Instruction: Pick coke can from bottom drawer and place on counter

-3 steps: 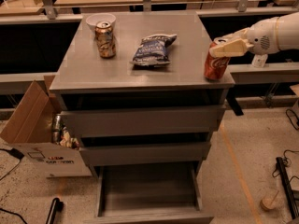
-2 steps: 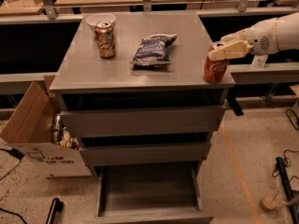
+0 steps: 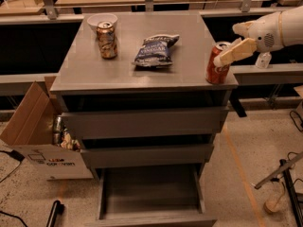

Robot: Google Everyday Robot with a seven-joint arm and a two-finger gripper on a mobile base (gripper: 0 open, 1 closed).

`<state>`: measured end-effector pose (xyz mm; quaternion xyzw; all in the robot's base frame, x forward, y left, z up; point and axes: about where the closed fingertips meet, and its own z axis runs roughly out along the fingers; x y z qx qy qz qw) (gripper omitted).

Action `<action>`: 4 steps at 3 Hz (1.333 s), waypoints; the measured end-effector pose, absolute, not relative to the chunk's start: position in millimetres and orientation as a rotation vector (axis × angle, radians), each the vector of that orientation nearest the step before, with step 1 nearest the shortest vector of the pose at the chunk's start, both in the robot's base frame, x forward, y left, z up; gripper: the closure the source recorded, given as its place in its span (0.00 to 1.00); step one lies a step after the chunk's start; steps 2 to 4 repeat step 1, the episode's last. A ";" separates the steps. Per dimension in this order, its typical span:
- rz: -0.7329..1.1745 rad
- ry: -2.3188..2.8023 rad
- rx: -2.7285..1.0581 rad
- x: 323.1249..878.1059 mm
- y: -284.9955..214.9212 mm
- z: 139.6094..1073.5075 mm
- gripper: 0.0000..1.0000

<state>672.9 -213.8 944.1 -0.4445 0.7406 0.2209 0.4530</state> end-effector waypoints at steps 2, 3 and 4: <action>0.545 1.826 -1.103 672.5 -213.1 944.3 0.00; 0.545 1.826 -1.103 672.5 -213.1 944.3 0.00; 0.545 1.826 -1.103 672.5 -213.1 944.3 0.00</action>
Offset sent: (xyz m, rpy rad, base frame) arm 0.0000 0.0000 0.0000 0.0000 0.0000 0.0000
